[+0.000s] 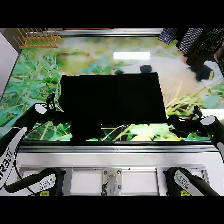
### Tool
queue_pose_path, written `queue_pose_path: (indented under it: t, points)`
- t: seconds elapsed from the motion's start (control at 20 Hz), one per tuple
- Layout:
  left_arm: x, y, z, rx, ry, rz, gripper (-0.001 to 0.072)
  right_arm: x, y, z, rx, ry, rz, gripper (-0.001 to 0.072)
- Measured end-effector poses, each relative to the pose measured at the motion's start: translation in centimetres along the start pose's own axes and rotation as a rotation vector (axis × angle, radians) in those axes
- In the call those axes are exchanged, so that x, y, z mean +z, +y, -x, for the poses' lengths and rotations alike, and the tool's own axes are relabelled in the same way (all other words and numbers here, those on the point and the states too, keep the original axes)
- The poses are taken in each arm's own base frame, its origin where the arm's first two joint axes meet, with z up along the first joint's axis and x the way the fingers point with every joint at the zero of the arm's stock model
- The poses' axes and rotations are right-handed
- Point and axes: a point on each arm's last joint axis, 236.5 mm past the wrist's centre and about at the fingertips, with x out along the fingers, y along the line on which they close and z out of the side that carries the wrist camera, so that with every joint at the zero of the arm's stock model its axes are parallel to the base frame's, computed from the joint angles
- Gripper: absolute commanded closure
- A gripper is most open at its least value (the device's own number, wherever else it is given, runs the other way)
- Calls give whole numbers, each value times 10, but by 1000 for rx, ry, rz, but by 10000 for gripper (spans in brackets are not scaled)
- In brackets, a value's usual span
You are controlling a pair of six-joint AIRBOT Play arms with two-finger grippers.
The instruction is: Fold the clothes and pants, and hang the long-sleeved shirts on hangers.
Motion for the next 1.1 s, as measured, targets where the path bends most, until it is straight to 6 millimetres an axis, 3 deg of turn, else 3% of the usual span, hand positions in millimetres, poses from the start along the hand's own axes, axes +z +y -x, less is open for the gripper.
queue_pose_path:
  t: [0.2, 0.25, 0.3, 0.35, 0.45, 0.5, 0.55, 0.75, 0.85, 0.95, 1.05, 1.1]
  points:
    - [1, 0, 0, 0, -6, -1, 699, 10, 13, -16, 48, -99, -37, 136]
    - [2, 0, 0, 1, -8, -2, 700, 12, 17, -20, 52, -121, -26, 199]
    - [3, 0, 0, 1, -13, -3, 700, 13, 21, -24, 55, -138, -17, 320]
    - [4, 0, 0, 1, -18, -3, 700, 13, 25, -29, 56, -148, -5, 368]
    - [6, 0, 0, 2, -25, -3, 700, 10, 34, -38, 59, -151, 20, 370]
    - [7, 1, 0, 2, -28, -2, 700, 9, 39, -42, 61, -152, 33, 486]
    - [7, 1, 0, 2, -29, -3, 700, 8, 43, -45, 61, -148, 47, 708]
    - [11, -1, 5, -2, -48, -7, 700, 14, 68, -43, 78, -154, 179, 701]
    - [27, -9, 25, -20, -115, -20, 700, 33, 94, -22, 101, -200, 288, 701]
    - [58, -26, 69, -55, -235, -46, 699, 60, 128, 18, 116, -279, 427, 701]
    - [91, -55, 140, -107, -396, -95, 700, 86, 164, 77, 126, -393, 556, 701]
    - [103, -73, 185, -134, -494, -132, 700, 98, 184, 116, 135, -474, 614, 701]
